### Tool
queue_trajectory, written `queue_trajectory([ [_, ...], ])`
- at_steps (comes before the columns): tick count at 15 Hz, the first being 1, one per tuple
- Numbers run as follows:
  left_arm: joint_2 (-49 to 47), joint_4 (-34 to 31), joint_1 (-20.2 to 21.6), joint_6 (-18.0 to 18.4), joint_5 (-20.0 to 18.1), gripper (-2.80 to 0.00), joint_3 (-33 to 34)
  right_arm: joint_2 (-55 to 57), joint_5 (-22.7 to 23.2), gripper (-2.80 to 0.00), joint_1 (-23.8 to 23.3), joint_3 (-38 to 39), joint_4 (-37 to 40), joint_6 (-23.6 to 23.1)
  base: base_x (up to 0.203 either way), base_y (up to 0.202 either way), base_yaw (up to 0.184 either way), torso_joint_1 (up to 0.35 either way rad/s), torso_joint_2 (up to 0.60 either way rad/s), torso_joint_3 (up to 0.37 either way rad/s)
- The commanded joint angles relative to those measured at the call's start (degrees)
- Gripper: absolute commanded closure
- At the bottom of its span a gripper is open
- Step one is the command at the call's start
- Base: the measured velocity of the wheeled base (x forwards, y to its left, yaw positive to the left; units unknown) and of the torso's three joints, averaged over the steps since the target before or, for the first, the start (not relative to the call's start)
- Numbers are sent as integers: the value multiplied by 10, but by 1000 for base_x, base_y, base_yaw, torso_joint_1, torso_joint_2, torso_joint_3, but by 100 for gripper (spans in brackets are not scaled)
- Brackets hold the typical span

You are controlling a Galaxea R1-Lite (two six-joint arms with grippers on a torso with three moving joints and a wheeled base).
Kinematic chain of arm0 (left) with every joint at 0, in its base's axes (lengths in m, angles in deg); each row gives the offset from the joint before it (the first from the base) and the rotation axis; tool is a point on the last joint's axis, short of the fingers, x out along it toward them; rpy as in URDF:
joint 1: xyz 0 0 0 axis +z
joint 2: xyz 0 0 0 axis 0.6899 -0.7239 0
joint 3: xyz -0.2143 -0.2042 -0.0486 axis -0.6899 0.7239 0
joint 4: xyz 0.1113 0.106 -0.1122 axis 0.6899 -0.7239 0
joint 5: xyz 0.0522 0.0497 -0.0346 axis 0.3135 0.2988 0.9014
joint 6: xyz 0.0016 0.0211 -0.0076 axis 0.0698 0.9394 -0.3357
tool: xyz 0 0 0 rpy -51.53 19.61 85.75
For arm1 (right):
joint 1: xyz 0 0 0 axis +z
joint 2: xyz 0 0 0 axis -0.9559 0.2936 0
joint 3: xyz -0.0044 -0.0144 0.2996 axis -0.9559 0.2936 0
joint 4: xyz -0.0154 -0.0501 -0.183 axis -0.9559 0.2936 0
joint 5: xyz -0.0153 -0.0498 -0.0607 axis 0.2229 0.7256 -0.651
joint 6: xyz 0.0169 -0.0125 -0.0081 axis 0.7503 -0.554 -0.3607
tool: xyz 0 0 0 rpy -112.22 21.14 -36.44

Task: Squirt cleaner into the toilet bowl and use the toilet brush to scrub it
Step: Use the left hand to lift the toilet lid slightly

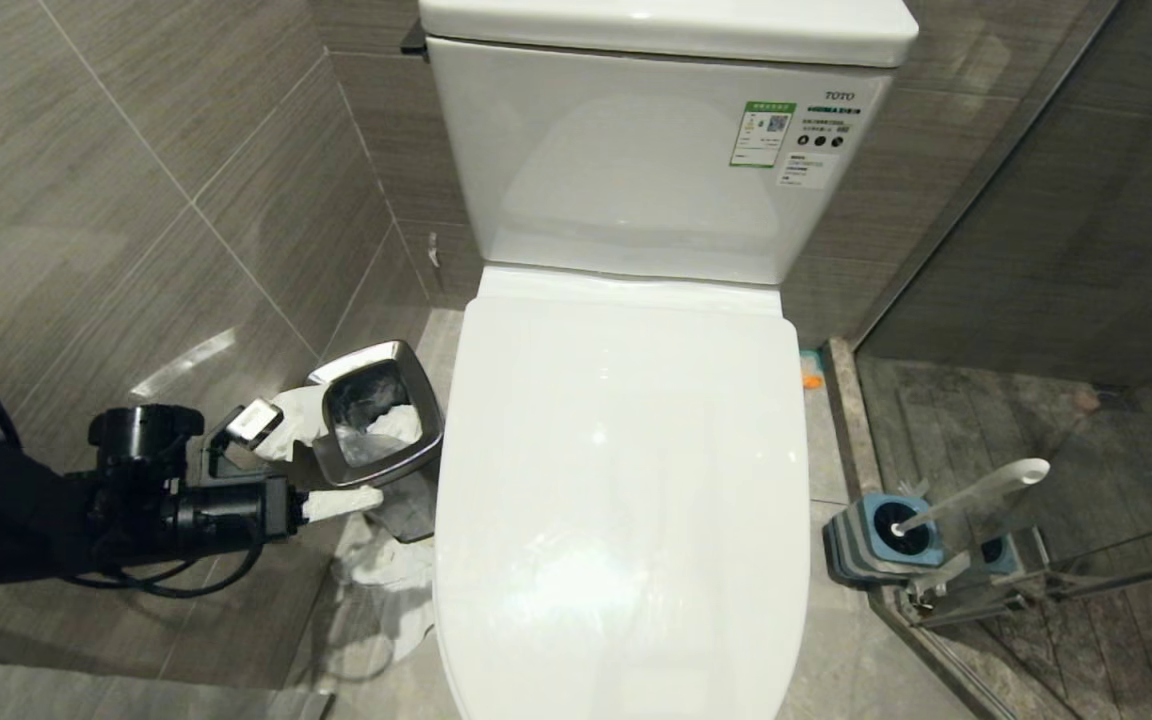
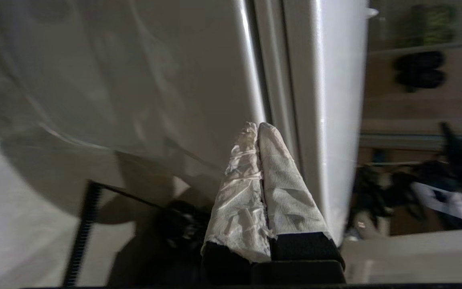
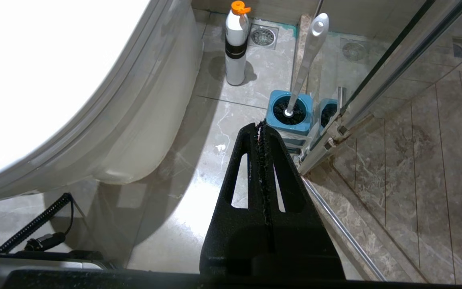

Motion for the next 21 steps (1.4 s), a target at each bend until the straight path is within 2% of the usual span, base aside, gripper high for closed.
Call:
queue_trajectory([
  [1, -12, 1, 1, -11, -29, 0, 4, 0, 0, 0, 0, 0, 0, 0, 0, 0, 0, 0, 0, 0],
  [5, -6, 1, 3, -12, -80, 0, 22, 0, 0, 0, 0, 0, 1, 0, 0, 0, 0, 0, 0, 0],
  [9, 17, 0, 8, -13, -120, 0, 67, 0, 0, 0, 0, 0, 0, 0, 0, 0, 0, 0, 0, 0],
  [15, -8, 26, 5, -8, -132, 0, 86, 0, 0, 0, 0, 0, 0, 0, 0, 0, 0, 0, 0, 0],
  [18, -50, 116, 10, -5, -127, 0, 108, 0, 0, 0, 0, 0, 1, 0, 0, 0, 0, 0, 0, 0],
  [19, -63, 146, 12, -7, -127, -280, 117, 0, 0, 0, 0, 0, 0, 0, 0, 0, 0, 0, 0, 0],
  [21, -66, 164, 9, -10, -129, -280, 129, 0, 0, 0, 0, 0, 0, 0, 0, 0, 0, 0, 0, 0],
])
